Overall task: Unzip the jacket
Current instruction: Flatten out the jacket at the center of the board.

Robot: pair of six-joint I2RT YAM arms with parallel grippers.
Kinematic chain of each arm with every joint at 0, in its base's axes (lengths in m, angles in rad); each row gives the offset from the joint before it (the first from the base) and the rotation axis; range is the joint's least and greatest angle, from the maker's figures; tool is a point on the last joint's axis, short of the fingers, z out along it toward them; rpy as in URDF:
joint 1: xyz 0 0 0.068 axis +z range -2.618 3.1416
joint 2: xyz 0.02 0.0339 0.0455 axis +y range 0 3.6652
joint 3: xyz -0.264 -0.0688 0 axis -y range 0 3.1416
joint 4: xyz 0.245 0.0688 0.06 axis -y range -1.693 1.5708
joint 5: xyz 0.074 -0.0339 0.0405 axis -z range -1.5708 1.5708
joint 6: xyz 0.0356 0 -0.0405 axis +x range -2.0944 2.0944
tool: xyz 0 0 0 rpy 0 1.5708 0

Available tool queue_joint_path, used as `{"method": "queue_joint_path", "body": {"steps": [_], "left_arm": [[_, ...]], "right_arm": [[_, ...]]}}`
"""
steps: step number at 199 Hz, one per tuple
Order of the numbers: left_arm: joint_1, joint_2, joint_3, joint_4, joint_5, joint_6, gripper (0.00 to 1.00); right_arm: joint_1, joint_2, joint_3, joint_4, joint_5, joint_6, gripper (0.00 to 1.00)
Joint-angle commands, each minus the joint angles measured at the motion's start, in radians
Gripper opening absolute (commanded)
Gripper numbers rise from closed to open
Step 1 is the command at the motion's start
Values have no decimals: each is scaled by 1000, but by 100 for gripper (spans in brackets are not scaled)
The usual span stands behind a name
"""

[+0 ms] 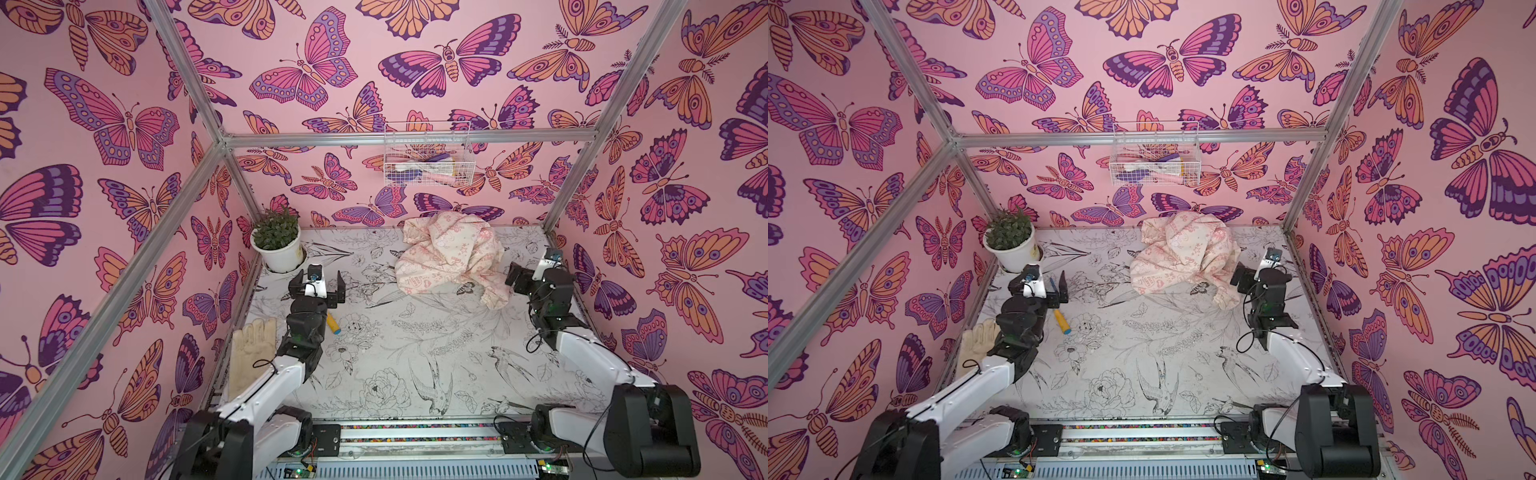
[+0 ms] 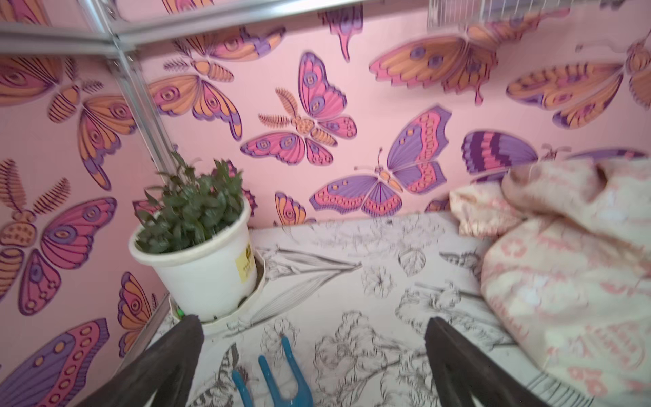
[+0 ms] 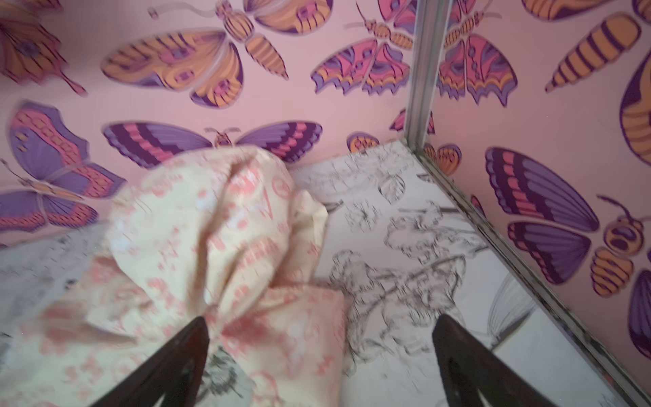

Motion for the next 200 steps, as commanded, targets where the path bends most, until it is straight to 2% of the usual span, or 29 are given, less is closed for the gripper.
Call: {"method": "queue_joint_path", "body": {"steps": [1,35,61,107,151,162,171,190,200], "left_arm": [[-3,-53,76,-265,14,-42,100],[-42,-36,181,-462,153,-50,100],[-82,3,214,-533,271,-54,100],[-166,61,222,-564,356,-30,99],[-223,127,237,-568,351,-16,96],[-235,149,243,-566,342,-13,95],[-245,166,247,-566,339,-10,95],[-267,196,256,-556,339,-3,95],[-281,205,257,-549,341,11,95]], "right_arm": [[-1,61,69,-258,-174,108,97],[-1,281,310,-591,-257,134,90],[0,424,391,-653,-304,120,87],[12,577,499,-765,-184,48,85],[27,647,535,-819,-124,30,78],[32,659,540,-821,-120,23,72],[32,668,545,-820,-122,18,63],[33,677,568,-844,-130,-1,27],[35,664,569,-847,-141,-5,11]]}}
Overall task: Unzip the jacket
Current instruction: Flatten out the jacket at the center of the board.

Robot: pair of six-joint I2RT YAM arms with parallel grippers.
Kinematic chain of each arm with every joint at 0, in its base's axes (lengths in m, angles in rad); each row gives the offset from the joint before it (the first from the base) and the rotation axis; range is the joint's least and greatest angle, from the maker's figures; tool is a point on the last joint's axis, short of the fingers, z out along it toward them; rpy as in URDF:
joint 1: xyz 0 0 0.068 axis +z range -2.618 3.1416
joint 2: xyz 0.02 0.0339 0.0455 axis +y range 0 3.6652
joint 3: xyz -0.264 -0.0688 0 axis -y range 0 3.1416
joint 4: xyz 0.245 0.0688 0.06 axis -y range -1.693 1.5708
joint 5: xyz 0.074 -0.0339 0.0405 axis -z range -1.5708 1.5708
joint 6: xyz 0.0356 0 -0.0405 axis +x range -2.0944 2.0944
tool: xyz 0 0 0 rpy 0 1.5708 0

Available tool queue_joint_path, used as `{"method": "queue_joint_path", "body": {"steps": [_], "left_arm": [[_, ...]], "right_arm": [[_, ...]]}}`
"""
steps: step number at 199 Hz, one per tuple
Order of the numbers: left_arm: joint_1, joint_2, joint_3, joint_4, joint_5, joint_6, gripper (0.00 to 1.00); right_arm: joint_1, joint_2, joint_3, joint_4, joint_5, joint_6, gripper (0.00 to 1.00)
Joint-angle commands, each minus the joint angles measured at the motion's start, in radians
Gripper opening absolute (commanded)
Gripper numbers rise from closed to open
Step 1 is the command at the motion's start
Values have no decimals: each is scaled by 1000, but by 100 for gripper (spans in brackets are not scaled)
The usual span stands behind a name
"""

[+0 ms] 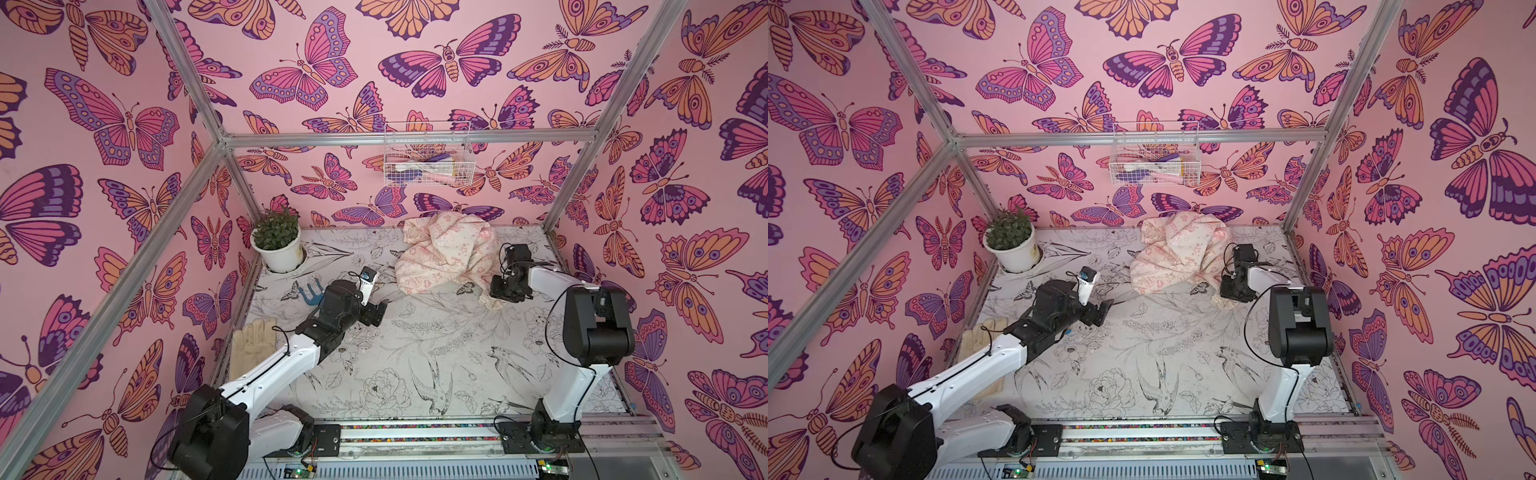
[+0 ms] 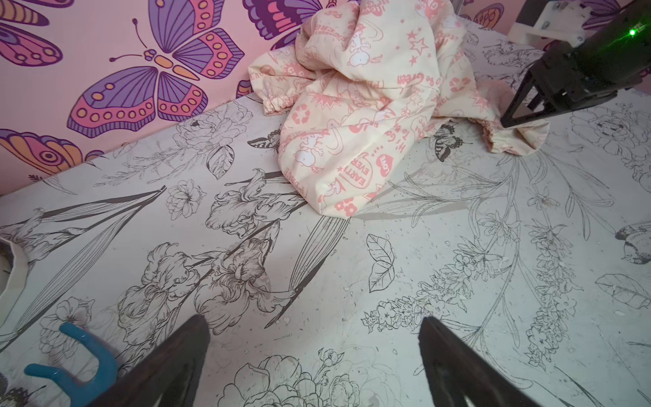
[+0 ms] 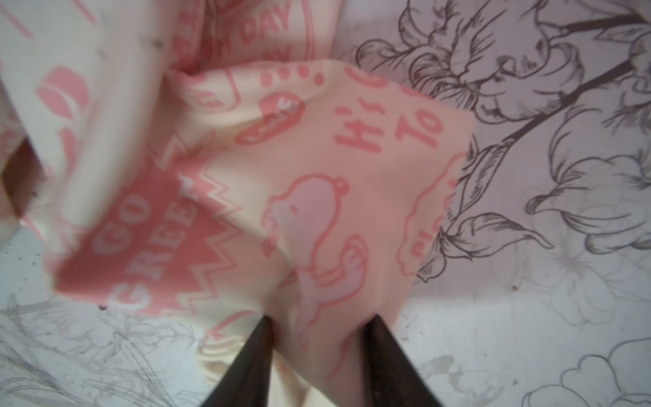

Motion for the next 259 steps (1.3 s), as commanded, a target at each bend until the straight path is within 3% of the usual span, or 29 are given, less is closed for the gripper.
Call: {"method": "queue_joint_path", "body": {"steps": [1,7,82,123,158,224,259], "left_arm": [[-28,21,24,6,8,33,95],[-35,23,23,12,9,39,95],[-112,57,68,49,62,97,100],[-180,132,151,55,113,153,100],[-240,225,306,56,137,225,100],[-313,385,512,57,145,297,100],[-317,392,476,68,102,312,100]], "right_arm": [[9,0,33,-55,5,-24,9],[8,-14,34,-64,-1,-22,0],[10,-340,70,-207,-56,-58,0],[21,-467,144,-294,-265,-79,0],[122,-511,269,-389,-328,-135,0],[229,-630,314,-315,-549,-54,0],[226,-729,330,-316,-464,-47,0]]}}
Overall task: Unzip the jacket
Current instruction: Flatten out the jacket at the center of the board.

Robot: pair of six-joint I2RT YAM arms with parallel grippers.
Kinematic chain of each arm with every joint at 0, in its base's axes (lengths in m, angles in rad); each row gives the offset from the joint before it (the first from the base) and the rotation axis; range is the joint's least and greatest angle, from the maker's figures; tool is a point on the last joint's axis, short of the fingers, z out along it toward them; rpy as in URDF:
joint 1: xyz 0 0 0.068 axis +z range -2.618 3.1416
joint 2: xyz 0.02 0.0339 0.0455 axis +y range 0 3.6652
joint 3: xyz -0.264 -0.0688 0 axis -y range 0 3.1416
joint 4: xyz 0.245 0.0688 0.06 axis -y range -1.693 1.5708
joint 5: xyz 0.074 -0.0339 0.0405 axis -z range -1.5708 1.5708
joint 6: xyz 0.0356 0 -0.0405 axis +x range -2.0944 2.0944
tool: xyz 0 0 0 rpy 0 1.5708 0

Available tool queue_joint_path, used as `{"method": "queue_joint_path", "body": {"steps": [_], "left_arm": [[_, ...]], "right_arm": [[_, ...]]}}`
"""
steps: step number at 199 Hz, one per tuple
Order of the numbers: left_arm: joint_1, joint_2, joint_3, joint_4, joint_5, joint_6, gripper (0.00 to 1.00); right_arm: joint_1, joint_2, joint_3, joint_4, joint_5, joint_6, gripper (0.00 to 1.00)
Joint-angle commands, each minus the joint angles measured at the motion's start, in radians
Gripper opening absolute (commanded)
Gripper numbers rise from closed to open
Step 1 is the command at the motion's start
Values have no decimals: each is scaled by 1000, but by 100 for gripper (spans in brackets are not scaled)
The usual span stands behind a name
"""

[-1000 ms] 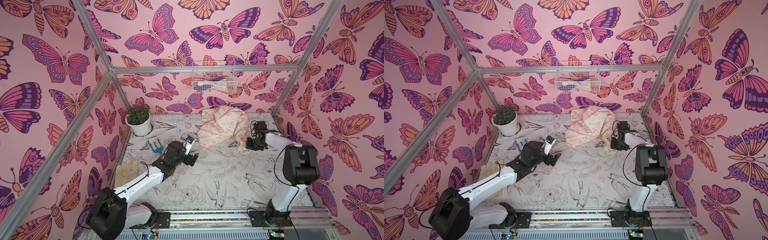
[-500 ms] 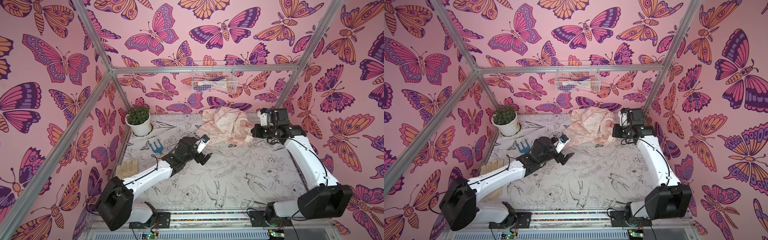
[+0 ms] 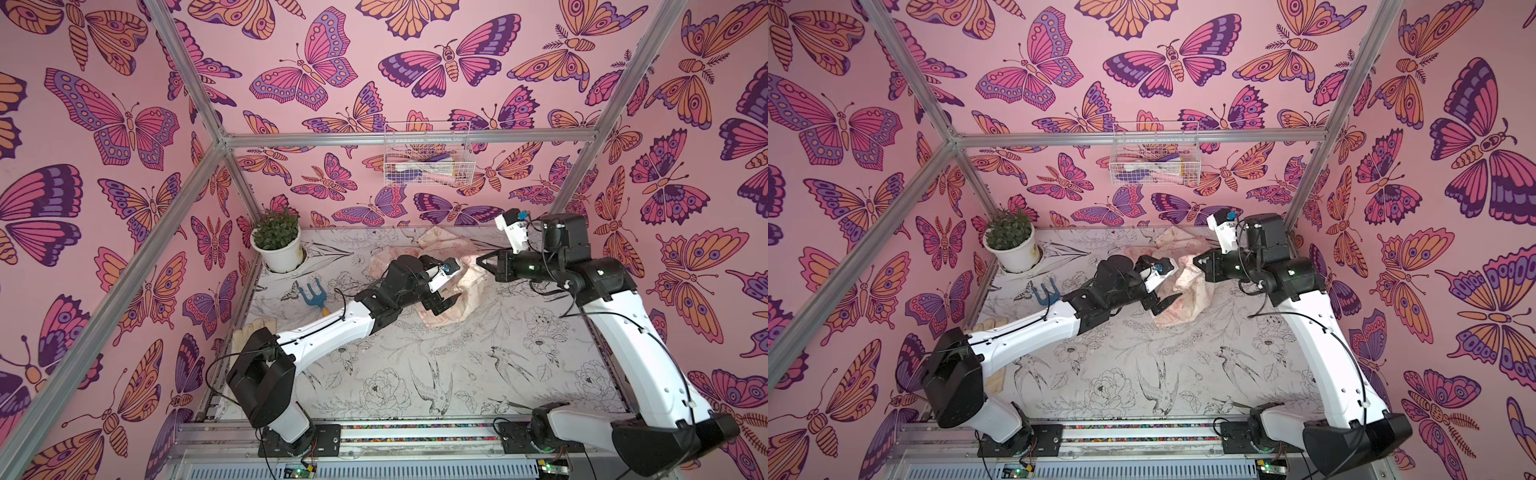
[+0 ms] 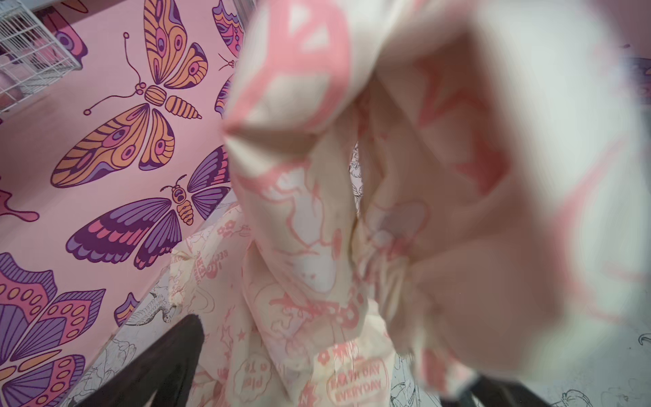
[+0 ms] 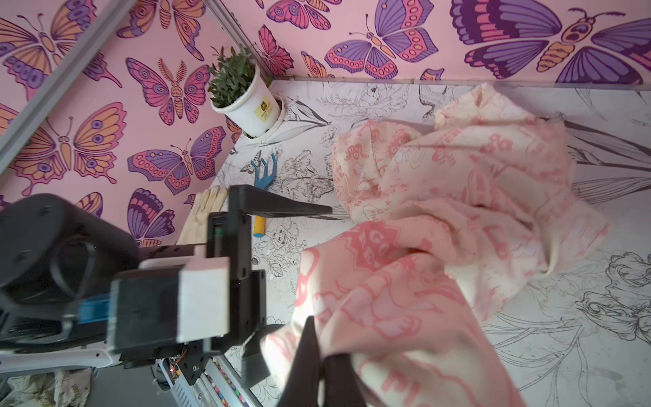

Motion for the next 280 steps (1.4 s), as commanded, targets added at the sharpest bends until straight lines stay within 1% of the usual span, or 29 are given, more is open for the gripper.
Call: {"method": "queue_joint_path", "body": {"steps": [1,26,47,70,102,120,124,129,138,148,152,155,158,171,185,195,208,218,236,258,270,280], "left_arm": [[1,8,-25,8,-29,33,100],[12,0,-96,-4,-80,39,100],[39,14,-134,-40,-97,2,100],[69,56,-159,-40,-92,-58,100],[85,152,-137,17,-119,-115,100],[91,202,-110,50,-127,-144,96],[93,212,-107,55,-126,-147,93],[94,224,-100,60,-127,-148,87],[102,239,-87,61,-135,-152,66],[116,242,-81,62,-157,-167,36],[122,237,-81,64,-170,-177,26],[128,232,-82,67,-187,-187,20],[134,224,-87,72,-200,-196,17],[160,166,-129,120,-243,-210,15],[188,77,-190,183,-295,-202,14],[208,14,-214,192,-326,-183,15],[231,-70,-239,186,-356,-139,16],[242,-126,-252,164,-376,-93,17],[256,-211,-268,121,-468,-33,16],[269,-305,-301,114,-599,-1,0],[278,-379,-319,115,-652,9,0],[283,-423,-332,114,-660,36,0]], "right_arm": [[3,-80,48,23,28,19,0],[-6,-173,62,27,202,31,0],[-17,-230,70,32,278,35,0],[-19,-254,78,25,284,42,0],[-19,-263,72,8,290,54,0],[-18,-267,71,-3,310,53,0],[-19,-268,72,-6,317,52,0],[-19,-269,76,-10,326,49,0],[-19,-271,80,-20,345,46,0],[-19,-270,88,-36,377,38,0],[-19,-270,91,-43,392,33,0],[-19,-269,92,-47,403,30,0],[-20,-269,94,-53,415,27,0],[-19,-263,99,-78,474,9,0],[-19,-254,97,-98,521,-9,0],[-20,-249,89,-101,536,-23,0],[-20,-246,70,-98,528,-41,0],[-20,-244,56,-91,505,-53,0],[-20,-238,37,-85,447,-70,0],[-20,-230,33,-85,328,-92,0],[-19,-231,35,-85,261,-102,0],[-18,-237,36,-83,220,-103,0]]}}
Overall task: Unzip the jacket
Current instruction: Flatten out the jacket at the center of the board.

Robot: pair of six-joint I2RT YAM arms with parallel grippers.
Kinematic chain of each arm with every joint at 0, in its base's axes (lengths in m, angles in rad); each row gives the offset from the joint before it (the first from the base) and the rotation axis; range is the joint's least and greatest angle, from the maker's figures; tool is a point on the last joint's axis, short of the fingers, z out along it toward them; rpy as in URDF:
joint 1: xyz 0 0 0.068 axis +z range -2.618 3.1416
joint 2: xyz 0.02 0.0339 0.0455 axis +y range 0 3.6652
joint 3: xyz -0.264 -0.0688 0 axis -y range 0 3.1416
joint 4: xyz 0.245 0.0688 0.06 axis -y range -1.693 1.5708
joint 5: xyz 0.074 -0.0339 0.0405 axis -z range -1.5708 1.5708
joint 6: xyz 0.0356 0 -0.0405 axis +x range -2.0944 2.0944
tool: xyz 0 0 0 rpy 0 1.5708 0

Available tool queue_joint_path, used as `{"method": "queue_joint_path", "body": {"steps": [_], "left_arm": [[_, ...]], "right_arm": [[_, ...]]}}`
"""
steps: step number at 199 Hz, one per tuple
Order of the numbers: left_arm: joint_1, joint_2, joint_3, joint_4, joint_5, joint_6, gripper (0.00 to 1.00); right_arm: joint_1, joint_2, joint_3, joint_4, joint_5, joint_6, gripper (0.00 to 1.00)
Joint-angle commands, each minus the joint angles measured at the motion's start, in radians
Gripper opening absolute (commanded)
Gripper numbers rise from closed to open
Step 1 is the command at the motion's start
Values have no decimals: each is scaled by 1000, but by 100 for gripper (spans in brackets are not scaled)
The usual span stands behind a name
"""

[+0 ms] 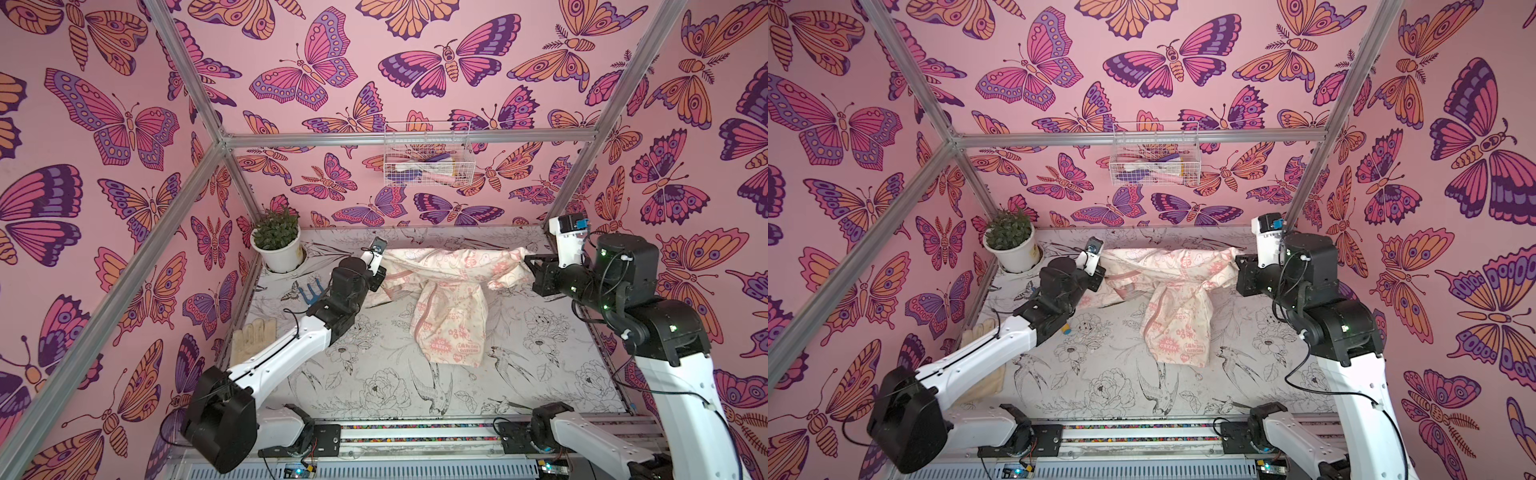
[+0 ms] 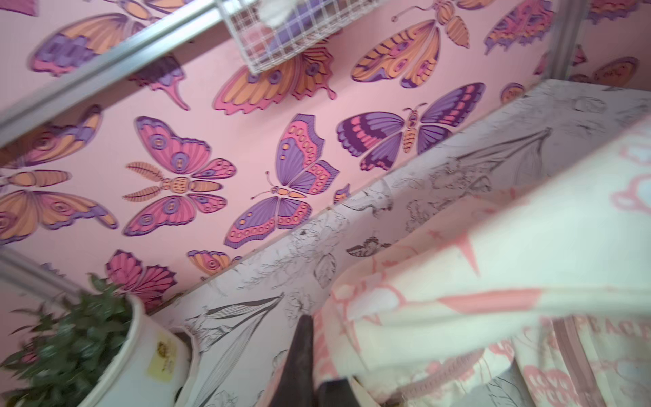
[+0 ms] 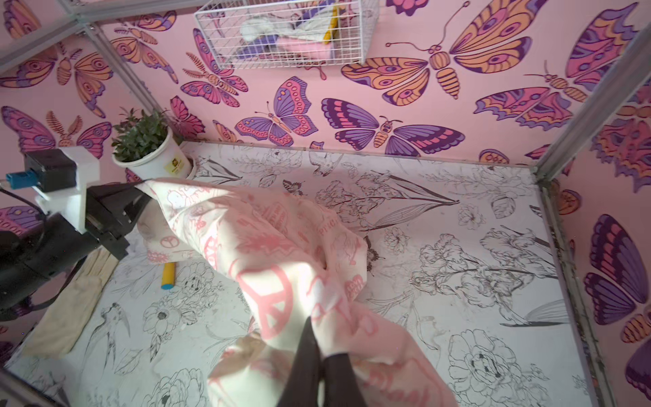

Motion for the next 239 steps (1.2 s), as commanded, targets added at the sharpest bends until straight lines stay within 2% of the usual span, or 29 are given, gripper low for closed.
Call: {"method": "queue_joint_path", "body": {"steps": [1,28,52,80,94,112,117,121,126,132,152,181,195,209,219,222,226,239], "left_arm": [[19,-98,-40,3,-148,75,0],[20,-204,-18,-20,-135,220,0],[19,-251,80,-143,-61,326,0],[19,-240,183,-364,189,330,0],[19,-210,191,-416,327,291,0],[3,-153,174,-445,482,229,0],[-8,-131,165,-445,507,216,0],[-18,-111,161,-445,521,208,0],[-33,-84,155,-444,532,202,0],[-56,-49,150,-442,533,197,0],[-152,116,156,-429,474,191,0],[-229,314,200,-385,468,108,0],[-245,368,213,-357,479,70,31],[-262,383,198,-304,465,54,53],[-274,369,168,-259,442,55,64],[-277,356,156,-236,442,56,64],[-278,345,146,-224,425,54,75],[-280,288,106,-191,408,50,82]], "right_arm": [[-5,-11,1,17,-144,-36,0],[-5,-37,-4,17,-204,-14,0],[-5,-55,-32,13,-156,33,0],[-5,-31,-93,-30,50,35,0],[-8,-3,-139,-46,186,43,0],[-32,23,-235,-33,301,92,0],[-44,28,-264,-26,318,114,7],[-53,30,-287,-20,321,131,17],[-66,31,-319,-13,318,150,38],[-74,32,-349,-4,311,166,51],[-79,14,-420,23,268,195,68],[-78,-8,-406,30,232,174,78],[-78,-9,-384,23,234,159,80],[-79,-4,-370,27,222,146,81],[-79,5,-365,33,198,139,81],[-79,12,-364,37,184,135,81],[-79,16,-363,40,174,135,81],[-79,38,-365,57,127,132,81]]}}
